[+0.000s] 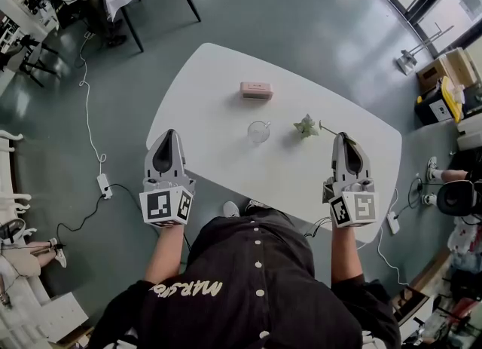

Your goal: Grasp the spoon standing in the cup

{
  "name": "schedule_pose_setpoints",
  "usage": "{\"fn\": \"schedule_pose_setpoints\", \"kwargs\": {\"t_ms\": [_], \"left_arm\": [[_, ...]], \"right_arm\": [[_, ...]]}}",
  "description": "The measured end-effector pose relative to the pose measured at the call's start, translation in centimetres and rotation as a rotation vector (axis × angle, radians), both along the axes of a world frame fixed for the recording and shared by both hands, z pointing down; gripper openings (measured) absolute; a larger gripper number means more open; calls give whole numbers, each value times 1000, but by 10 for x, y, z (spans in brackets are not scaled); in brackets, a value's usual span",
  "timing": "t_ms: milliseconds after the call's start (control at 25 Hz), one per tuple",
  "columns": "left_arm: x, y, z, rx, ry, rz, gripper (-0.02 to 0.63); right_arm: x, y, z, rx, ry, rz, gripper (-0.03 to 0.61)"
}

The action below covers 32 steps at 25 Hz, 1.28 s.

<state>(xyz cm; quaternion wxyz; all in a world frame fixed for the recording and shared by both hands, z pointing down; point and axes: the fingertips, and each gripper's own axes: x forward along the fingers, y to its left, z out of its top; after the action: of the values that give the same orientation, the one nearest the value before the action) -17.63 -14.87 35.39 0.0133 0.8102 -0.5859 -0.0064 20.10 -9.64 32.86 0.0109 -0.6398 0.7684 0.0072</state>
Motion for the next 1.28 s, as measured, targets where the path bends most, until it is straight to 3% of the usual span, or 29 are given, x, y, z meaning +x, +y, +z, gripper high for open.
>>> {"fn": "schedule_pose_setpoints", "kwargs": {"t_ms": [1280], "left_arm": [[8, 2, -3, 3, 6, 4, 9]], "right_arm": [[-11, -5, 1, 6, 50, -32, 8]]}}
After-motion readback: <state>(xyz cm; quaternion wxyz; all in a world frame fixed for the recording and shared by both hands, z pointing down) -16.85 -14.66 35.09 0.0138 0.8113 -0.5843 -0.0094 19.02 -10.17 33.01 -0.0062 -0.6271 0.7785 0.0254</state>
